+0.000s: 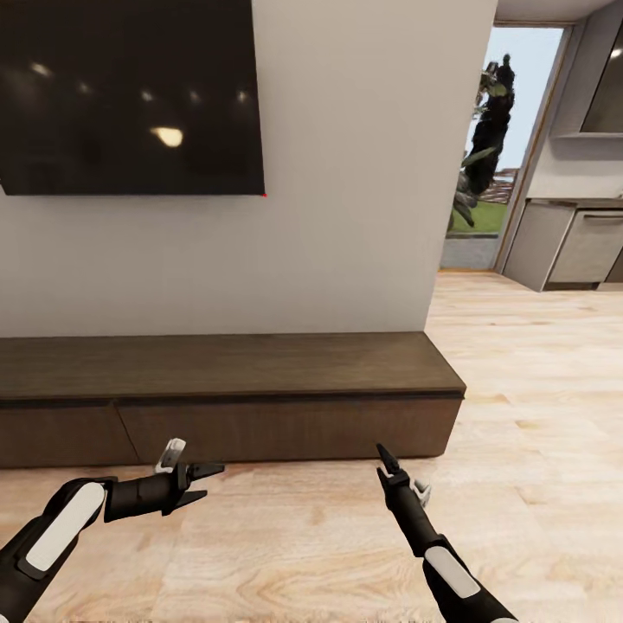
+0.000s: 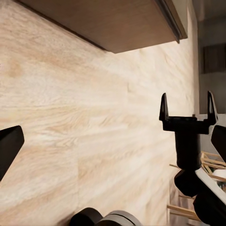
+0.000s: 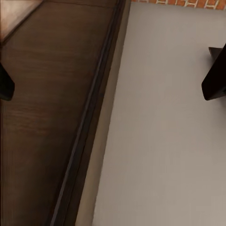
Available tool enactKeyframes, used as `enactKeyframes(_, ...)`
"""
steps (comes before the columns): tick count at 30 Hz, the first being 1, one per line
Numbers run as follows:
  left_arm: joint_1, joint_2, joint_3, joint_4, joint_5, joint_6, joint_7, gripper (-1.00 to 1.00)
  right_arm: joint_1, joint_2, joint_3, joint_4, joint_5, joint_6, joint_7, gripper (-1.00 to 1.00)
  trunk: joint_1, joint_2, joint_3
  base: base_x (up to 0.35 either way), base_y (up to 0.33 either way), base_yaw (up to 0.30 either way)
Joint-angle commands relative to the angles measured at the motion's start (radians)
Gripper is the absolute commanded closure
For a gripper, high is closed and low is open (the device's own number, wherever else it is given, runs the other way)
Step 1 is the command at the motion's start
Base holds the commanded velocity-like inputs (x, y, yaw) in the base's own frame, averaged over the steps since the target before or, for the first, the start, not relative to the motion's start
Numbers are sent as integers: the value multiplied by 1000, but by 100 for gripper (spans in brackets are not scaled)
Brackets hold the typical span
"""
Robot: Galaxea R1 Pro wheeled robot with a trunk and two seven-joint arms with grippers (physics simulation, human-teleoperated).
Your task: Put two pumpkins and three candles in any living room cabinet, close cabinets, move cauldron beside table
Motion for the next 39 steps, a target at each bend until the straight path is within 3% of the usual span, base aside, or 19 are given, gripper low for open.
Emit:
enactKeyframes(1, -1, 1, -1, 0, -4, 1, -7, -100, -1, 0, 4, 2, -14, 5, 4, -100, 0, -1, -5, 0, 0, 0)
enactKeyframes(9, -1, 2, -1, -1, -2, 1, -7, -100, -1, 0, 4, 37, -102, 5, 37, -100, 4, -3, -36, 0, 0, 0)
enactKeyframes(16, -1, 1, -3, -8, 2, 1, -9, -100, -1, 0, 4, 79, -109, 7, 141, -100, 7, -4, -63, 0, 0, 0)
enactKeyframes(34, -1, 1, -3, -9, 2, 2, -14, -100, -1, 0, 4, 86, -109, 7, 151, -100, 15, -8, -132, 0, 0, 0)
enactKeyframes(39, -1, 1, -3, -11, 3, 2, -14, -100, -1, 0, 2, 111, -121, 7, 154, -100, 15, -8, -132, 0, 0, 0)
